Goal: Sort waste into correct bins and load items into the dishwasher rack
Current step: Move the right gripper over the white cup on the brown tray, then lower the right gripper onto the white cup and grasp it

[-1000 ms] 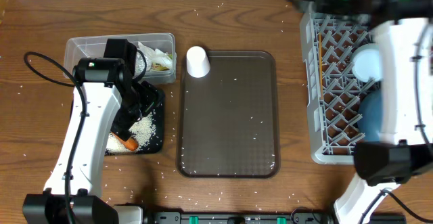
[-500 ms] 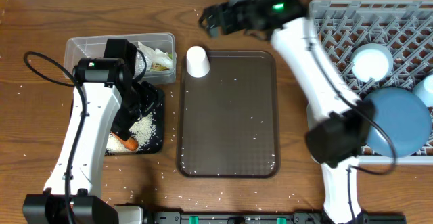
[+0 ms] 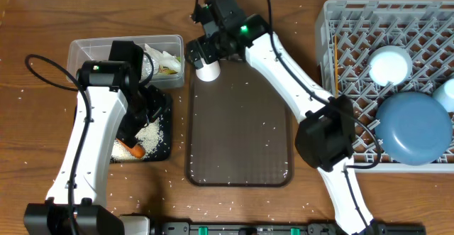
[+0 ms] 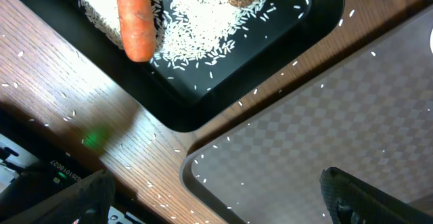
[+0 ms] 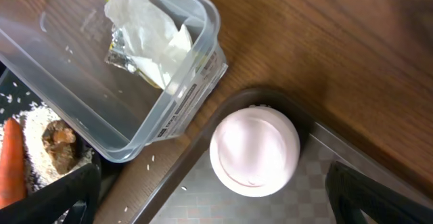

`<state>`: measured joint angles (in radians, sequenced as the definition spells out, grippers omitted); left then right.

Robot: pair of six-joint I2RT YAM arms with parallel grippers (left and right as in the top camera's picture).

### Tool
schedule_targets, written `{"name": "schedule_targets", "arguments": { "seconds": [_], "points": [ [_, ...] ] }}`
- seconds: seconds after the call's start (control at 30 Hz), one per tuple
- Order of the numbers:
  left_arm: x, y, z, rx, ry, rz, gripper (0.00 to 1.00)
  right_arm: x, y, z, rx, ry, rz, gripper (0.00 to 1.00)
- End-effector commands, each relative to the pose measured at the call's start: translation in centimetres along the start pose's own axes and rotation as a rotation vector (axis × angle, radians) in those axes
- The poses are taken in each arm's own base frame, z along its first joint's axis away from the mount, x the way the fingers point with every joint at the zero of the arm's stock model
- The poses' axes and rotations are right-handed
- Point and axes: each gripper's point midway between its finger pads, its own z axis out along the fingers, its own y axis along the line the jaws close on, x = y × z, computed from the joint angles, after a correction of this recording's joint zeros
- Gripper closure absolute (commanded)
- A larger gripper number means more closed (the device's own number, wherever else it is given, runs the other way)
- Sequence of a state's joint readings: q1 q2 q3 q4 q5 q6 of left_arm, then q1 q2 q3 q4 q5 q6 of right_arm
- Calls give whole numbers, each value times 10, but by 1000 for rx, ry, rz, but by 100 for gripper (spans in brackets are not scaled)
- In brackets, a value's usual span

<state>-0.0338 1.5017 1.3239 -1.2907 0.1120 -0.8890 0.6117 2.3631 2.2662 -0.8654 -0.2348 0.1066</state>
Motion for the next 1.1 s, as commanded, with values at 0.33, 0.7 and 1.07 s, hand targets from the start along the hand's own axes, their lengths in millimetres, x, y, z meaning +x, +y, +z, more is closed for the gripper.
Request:
{"name": "schedule_targets", "arguments": {
  "seconds": [0.33, 0.7, 1.07],
  "points": [
    [-2, 3, -4, -4, -22, 8, 2, 32, -23, 42, 143, 87, -40, 1],
    [-2, 3, -4, -4, -22, 8, 2, 41, -16, 66, 163, 97, -90, 2],
    [-2, 3, -4, -4, -22, 8, 2, 48, -29, 74, 213, 115, -88, 13]
  ]
}}
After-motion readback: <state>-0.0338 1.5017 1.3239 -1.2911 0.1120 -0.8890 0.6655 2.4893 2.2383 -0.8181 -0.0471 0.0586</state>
